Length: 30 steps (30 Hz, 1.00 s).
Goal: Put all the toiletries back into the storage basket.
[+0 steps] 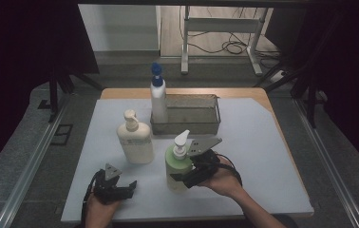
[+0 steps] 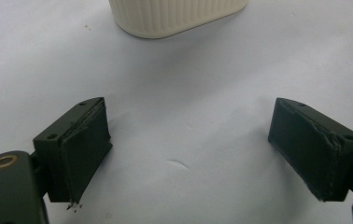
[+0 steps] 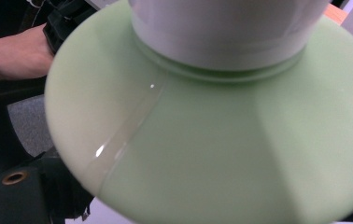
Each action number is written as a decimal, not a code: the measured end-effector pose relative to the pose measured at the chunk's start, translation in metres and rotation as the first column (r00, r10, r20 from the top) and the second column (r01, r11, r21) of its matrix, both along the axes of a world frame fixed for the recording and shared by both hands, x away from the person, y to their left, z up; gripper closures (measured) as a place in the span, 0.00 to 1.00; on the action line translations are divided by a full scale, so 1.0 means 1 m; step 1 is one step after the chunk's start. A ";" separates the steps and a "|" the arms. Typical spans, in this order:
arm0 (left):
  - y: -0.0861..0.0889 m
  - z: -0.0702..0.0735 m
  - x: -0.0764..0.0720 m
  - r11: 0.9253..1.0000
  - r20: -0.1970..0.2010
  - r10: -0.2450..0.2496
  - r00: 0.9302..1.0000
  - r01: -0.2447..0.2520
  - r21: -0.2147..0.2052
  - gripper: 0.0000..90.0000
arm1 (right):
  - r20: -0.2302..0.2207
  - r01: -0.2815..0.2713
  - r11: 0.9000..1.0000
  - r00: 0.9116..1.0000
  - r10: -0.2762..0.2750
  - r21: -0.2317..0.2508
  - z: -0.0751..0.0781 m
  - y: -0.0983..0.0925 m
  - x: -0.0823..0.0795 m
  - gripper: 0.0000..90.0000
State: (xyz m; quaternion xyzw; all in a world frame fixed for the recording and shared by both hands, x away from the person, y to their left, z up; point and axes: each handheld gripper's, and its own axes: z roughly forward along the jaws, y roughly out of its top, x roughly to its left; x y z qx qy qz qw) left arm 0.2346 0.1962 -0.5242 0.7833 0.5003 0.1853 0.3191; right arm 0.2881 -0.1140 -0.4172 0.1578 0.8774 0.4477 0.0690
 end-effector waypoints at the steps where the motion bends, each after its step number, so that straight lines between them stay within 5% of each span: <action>1: 0.000 0.000 0.000 1.000 0.000 0.000 1.000 0.000 0.000 0.14 | 0.001 0.001 1.000 1.000 -0.001 -0.001 0.000 0.000 0.001 0.13; 12: 0.000 0.000 0.000 1.000 0.002 0.001 1.000 -0.001 -0.002 0.14 | -0.007 0.063 0.998 0.998 -0.063 0.006 0.009 -0.003 0.014 0.13; 30: 0.000 0.000 0.000 1.000 0.003 0.001 1.000 -0.001 -0.003 0.14 | 0.043 0.161 0.987 0.986 -0.161 0.001 0.032 -0.003 0.045 0.13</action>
